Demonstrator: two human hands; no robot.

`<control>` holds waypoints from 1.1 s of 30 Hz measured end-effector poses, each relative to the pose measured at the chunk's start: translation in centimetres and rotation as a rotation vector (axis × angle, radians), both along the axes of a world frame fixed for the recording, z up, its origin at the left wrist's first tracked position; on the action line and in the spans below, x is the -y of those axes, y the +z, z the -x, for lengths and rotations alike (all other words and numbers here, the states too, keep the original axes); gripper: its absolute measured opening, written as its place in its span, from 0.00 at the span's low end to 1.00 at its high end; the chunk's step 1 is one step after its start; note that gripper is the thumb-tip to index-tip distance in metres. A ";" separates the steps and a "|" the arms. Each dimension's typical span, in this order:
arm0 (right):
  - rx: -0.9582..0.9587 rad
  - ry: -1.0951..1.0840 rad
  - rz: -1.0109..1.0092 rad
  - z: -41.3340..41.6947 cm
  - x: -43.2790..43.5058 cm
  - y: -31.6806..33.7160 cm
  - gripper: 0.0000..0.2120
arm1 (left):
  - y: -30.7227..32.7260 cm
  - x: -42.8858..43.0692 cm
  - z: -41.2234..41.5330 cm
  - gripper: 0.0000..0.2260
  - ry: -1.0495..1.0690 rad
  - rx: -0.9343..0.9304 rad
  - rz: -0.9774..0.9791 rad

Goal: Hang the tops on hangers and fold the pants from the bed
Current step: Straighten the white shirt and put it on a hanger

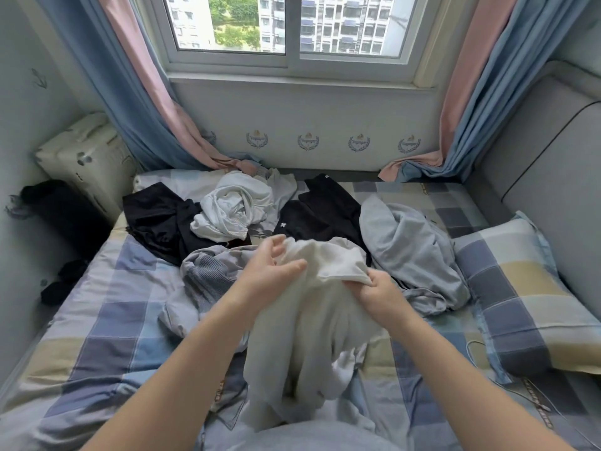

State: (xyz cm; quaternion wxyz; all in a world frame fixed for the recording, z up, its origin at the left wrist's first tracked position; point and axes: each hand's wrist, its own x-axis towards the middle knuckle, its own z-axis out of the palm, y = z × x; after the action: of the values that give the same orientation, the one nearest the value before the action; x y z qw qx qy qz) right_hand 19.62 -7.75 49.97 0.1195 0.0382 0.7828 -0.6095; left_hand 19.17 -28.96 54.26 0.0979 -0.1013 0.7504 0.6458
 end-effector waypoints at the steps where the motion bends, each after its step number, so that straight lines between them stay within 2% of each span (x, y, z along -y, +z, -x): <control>1: -0.016 -0.005 0.028 0.0 0.5 1.2 0.12 | -0.8 -0.4 -0.5 0.26 -0.069 0.002 0.056; 3: -0.030 -0.026 0.095 -0.3 1.5 3.3 0.16 | -2.0 -1.2 -1.5 0.24 -0.251 0.018 0.155; 5: -0.050 -0.050 0.147 -0.7 2.3 5.2 0.14 | -3.1 -1.9 -2.3 0.23 -0.423 0.053 0.221; 7: -0.051 -0.054 0.194 -1.0 2.9 6.8 0.13 | -3.9 -2.7 -3.0 0.27 -0.453 0.054 0.254; 9: -0.052 -0.063 0.258 -1.3 3.2 8.2 0.11 | -4.9 -3.6 -3.5 0.33 -0.363 0.029 0.245; 11: -0.064 -0.089 0.336 -1.3 3.3 9.5 0.10 | -6.1 -4.5 -4.0 0.32 -0.242 -0.004 0.274; 16: -0.070 -0.086 0.601 -1.2 2.5 11.4 0.18 | -8.7 -4.8 -4.4 0.17 0.091 -0.048 0.274; 19: -0.093 -0.112 0.638 -0.6 1.6 11.1 0.15 | -9.2 -3.6 -3.8 0.08 0.103 -0.022 0.247; 20: -0.098 -0.132 0.627 -0.3 1.2 10.8 0.14 | -9.1 -3.3 -3.6 0.11 0.090 -0.038 0.211; 22: -0.111 -0.161 0.544 0.4 0.1 10.0 0.11 | -8.5 -2.9 -3.3 0.21 0.068 -0.089 0.133; 24: -0.119 -0.155 0.399 1.3 -1.4 9.1 0.12 | -7.2 -2.8 -2.9 0.22 0.044 -0.139 0.064; 26: -0.071 -0.132 0.177 2.1 -2.8 8.1 0.15 | -5.5 -2.5 -2.4 0.22 0.009 -0.142 -0.004; 27: -0.041 -0.122 0.002 2.5 -3.3 7.6 0.17 | -4.6 -2.3 -2.2 0.20 0.006 -0.135 -0.035; 29: -0.020 -0.148 -0.363 2.5 -3.8 6.6 0.28 | -2.9 -1.8 -1.9 0.14 0.031 -0.105 -0.090; 30: -0.063 -0.174 -0.441 2.0 -3.6 6.2 0.31 | -2.2 -1.5 -1.7 0.12 0.053 -0.084 -0.123; 31: -0.139 -0.184 -0.443 1.2 -3.2 5.8 0.31 | -1.5 -1.4 -1.5 0.11 0.073 -0.060 -0.168; 33: -0.282 -0.088 -0.329 -0.7 -1.8 4.9 0.22 | -0.3 -1.1 -1.3 0.11 0.096 -0.014 -0.270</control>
State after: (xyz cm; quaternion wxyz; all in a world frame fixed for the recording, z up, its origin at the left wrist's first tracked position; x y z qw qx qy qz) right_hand 20.31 -5.98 54.83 -0.0257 0.0058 0.8783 -0.4775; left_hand 20.50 -27.88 53.97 0.0746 -0.1183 0.6516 0.7456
